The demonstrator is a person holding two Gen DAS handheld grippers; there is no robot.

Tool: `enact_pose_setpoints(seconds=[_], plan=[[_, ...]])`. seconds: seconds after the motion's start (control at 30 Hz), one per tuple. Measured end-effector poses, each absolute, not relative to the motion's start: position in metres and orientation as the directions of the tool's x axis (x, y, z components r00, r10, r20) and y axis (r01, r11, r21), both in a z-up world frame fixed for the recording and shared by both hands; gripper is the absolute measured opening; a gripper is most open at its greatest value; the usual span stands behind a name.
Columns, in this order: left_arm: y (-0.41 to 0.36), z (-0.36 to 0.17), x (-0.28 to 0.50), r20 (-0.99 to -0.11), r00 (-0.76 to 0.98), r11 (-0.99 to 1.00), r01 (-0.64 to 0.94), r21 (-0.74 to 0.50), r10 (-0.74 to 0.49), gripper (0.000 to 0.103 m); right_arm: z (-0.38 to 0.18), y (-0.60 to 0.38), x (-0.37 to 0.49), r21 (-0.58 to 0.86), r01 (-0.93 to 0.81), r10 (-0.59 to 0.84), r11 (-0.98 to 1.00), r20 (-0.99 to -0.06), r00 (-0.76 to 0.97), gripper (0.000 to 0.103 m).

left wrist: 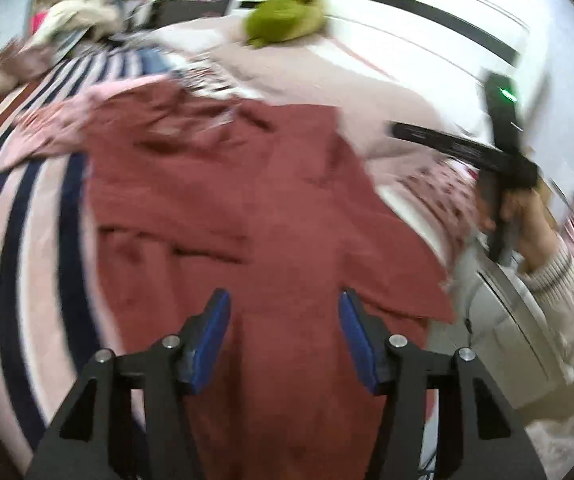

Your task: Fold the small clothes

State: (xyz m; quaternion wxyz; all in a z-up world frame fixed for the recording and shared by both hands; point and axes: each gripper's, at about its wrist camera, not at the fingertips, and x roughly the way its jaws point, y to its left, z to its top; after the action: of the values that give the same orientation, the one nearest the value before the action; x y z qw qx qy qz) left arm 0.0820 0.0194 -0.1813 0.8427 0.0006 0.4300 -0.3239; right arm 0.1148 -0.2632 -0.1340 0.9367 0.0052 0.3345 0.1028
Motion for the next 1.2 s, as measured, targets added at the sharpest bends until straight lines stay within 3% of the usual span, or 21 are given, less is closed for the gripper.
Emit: enact_pose_setpoints(seconds=[0.1,0.17,0.2,0.4,0.6,0.67,0.73,0.77,0.93,1.2], plan=[[0.028,-0.200,0.092,-0.745,0.376,0.794,0.509,-0.331,-0.551,0.049,-0.136,-0.264,0.113,0.093,-0.190,0.206,0.977,-0.624,0.754,0.040],[0.017,-0.201,0.091,-0.748,0.357,0.782,0.526,-0.334,-0.560,0.020,-0.137,-0.264,0.112,0.102,-0.191,0.212,0.976,-0.625,0.752,0.040],[0.013,-0.198,0.089,-0.754,0.363,0.785,0.536,-0.311,-0.547,0.001,-0.138,-0.264,0.112,0.105,-0.191,0.214,0.976,-0.626,0.750,0.040],[-0.031,-0.151,0.070,-0.728,0.514,0.765,0.644,-0.023,-0.454,0.001,-0.137,-0.265,0.110,0.108,-0.187,0.213,0.976,-0.619,0.756,0.040],[-0.086,-0.200,0.045,-0.791,0.297,0.620,0.774,-0.128,-0.535,0.003,-0.136,-0.269,0.107,0.138,-0.177,0.225,0.974,-0.607,0.762,0.040],[-0.087,-0.209,0.042,-0.785,0.227,0.596,0.774,-0.213,-0.576,0.013,-0.138,-0.268,0.106,0.140,-0.177,0.226,0.974,-0.611,0.759,0.040],[-0.079,-0.202,0.040,-0.754,0.187,0.572,0.769,-0.286,-0.630,0.032,-0.139,-0.269,0.105,0.139,-0.178,0.226,0.974,-0.614,0.756,0.040],[-0.074,-0.197,0.040,-0.740,0.190,0.570,0.764,-0.301,-0.645,0.034,-0.139,-0.270,0.105,0.140,-0.177,0.226,0.974,-0.614,0.756,0.040],[-0.034,-0.167,0.050,-0.683,0.281,0.624,0.711,-0.324,-0.674,0.036,-0.138,-0.279,0.105,0.164,-0.161,0.228,0.973,-0.607,0.761,0.040],[-0.036,-0.198,0.056,-0.739,0.288,0.688,0.655,-0.312,-0.609,0.031,-0.139,-0.280,0.104,0.174,-0.162,0.235,0.971,-0.609,0.757,0.040]])
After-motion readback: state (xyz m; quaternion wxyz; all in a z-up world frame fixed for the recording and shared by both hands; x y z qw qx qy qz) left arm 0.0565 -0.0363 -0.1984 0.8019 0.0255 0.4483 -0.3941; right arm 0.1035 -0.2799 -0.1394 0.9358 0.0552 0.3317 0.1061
